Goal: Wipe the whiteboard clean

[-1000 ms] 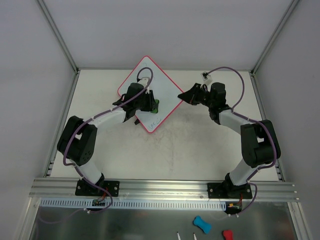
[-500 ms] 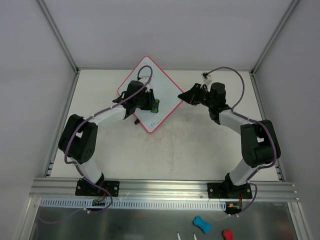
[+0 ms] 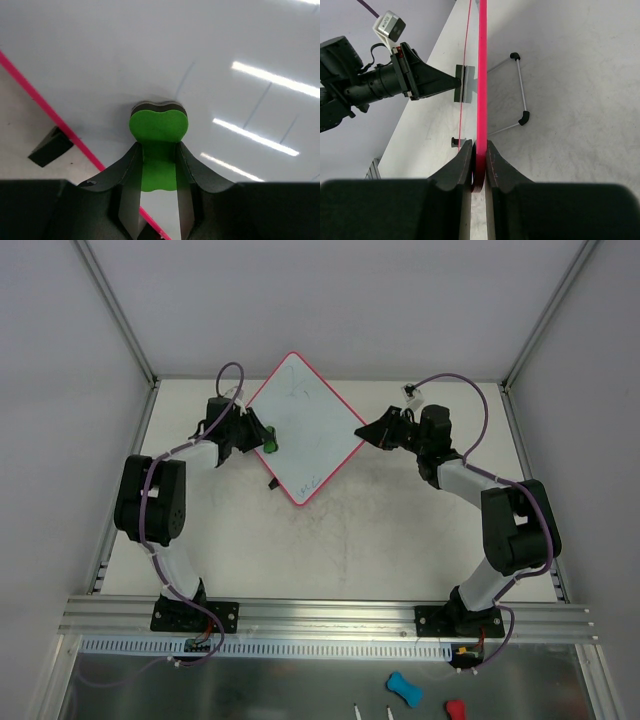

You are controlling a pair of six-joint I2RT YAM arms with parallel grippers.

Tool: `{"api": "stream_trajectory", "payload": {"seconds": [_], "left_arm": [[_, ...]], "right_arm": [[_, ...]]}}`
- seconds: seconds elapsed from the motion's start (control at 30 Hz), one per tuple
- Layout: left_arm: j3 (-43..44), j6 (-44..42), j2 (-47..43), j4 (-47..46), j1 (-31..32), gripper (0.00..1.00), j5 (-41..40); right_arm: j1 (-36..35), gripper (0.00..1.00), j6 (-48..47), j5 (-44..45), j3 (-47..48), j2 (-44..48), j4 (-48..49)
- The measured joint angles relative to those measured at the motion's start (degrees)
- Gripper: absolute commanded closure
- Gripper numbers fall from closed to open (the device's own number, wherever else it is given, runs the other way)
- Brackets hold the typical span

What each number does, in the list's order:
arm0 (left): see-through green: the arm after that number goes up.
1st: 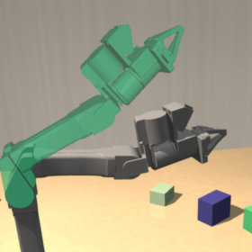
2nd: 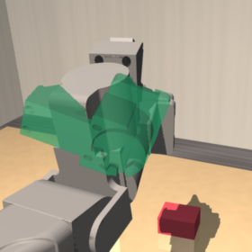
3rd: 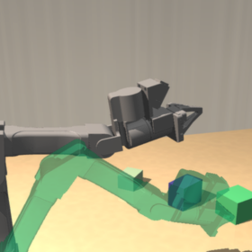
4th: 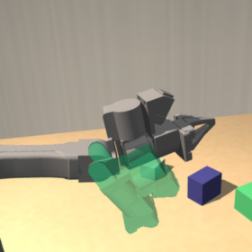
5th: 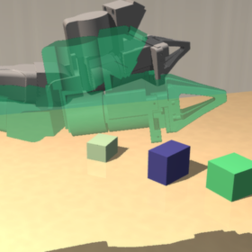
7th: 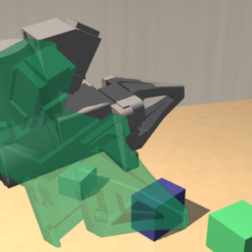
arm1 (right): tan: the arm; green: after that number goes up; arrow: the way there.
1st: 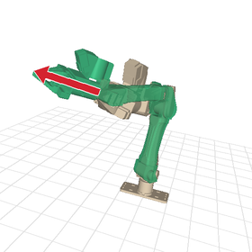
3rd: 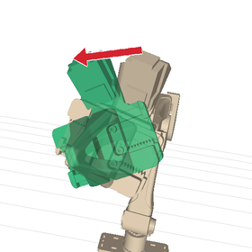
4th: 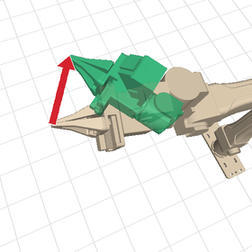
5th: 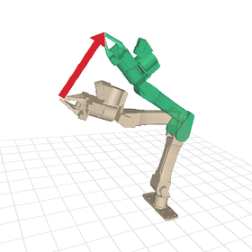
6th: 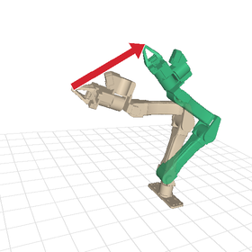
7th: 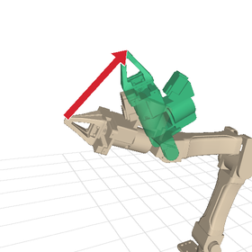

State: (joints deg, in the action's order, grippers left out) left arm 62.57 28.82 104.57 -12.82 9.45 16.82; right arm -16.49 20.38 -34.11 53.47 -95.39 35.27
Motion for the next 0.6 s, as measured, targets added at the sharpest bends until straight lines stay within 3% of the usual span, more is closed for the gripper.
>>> {"api": "stream_trajectory", "payload": {"seconds": [0.23, 0.6], "left_arm": [[-2.45, 4.90, 1.95, -3.45, -5.31, 1.00, 2.82], [1.42, 0.00, 1.51, 0.87, -1.20, 1.00, -2.69]], "right_arm": [[-0.11, 1.00, 0.20, -0.22, 0.00, 0.04, 0.46], [-0.17, 1.00, 0.22, -0.17, 0.00, 0.15, 0.39]]}}
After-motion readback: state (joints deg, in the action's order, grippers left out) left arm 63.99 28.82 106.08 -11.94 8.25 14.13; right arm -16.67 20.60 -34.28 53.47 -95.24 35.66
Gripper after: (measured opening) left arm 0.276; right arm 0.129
